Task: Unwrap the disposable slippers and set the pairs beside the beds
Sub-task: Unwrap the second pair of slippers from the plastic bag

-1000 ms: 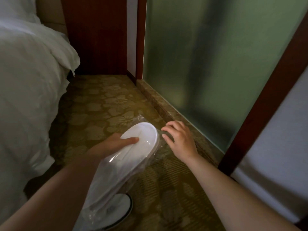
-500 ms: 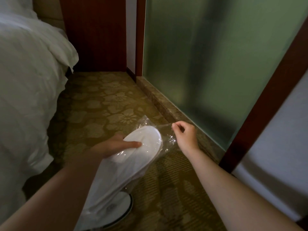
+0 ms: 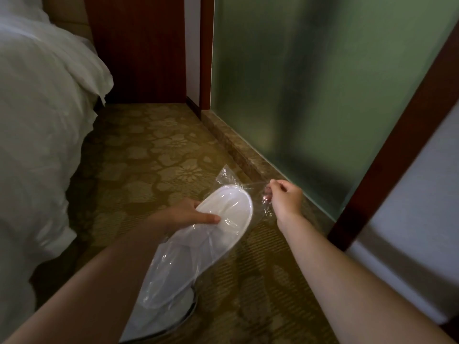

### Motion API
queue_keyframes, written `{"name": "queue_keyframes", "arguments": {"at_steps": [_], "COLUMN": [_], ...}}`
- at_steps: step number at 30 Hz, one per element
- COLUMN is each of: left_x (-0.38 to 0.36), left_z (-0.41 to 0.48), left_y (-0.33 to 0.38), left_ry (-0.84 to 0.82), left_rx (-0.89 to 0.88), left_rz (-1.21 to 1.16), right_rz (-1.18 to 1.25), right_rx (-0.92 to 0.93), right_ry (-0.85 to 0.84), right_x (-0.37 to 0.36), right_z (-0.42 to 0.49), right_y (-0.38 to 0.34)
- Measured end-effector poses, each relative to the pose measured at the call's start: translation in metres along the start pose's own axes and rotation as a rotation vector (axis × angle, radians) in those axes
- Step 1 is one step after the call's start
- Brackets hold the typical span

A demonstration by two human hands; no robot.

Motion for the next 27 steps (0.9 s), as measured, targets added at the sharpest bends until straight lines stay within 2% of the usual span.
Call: {"name": "queue_keyframes", "arguments": {"at_steps": [6, 12, 16, 18, 23, 27], "left_x": [-0.002, -0.005, -0.003, -0.002, 0.008, 0.016], "left_z": [-0.003, -0.001, -0.001, -0.001, 0.003, 0.005], "left_y": [-0.001, -0.002, -0.004, -0.007, -0.024, -0.037], "left_ry": [-0.011, -0.030, -0.031, -0.031, 0.031, 0.033], "left_rx": [0.011, -0.003, 0.004, 0.024, 0.084, 0.128], "left_rz": [-0.037, 0.026, 0.079, 0.083, 0.141, 0.248], "right_rz": [0.186, 0.147, 0.088, 0.080, 0.174, -0.058], "right_rx": [-0.188, -0.362, -0.407, -0.392, -0.294, -0.058], "right_ry": [0.081, 0.034, -0.049, -0.076, -0.006, -0.201], "right_x": [0.014, 0.017, 0.016, 0.016, 0.022, 0.013], "right_z": [0.005, 0.002, -0.001, 0.000, 0.013, 0.009], "right_y": [0.011, 0.025, 0.030, 0.028, 0.019, 0.005]}}
Point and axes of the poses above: each hand's wrist, its own z-axis towards the middle knuckle, its own x-axis out of the back of the hand, y = z × x, the point moved 7 cm from there along z, towards the middle knuckle, and after that the axes turned 1 degree about x, right-handed, at the moved point
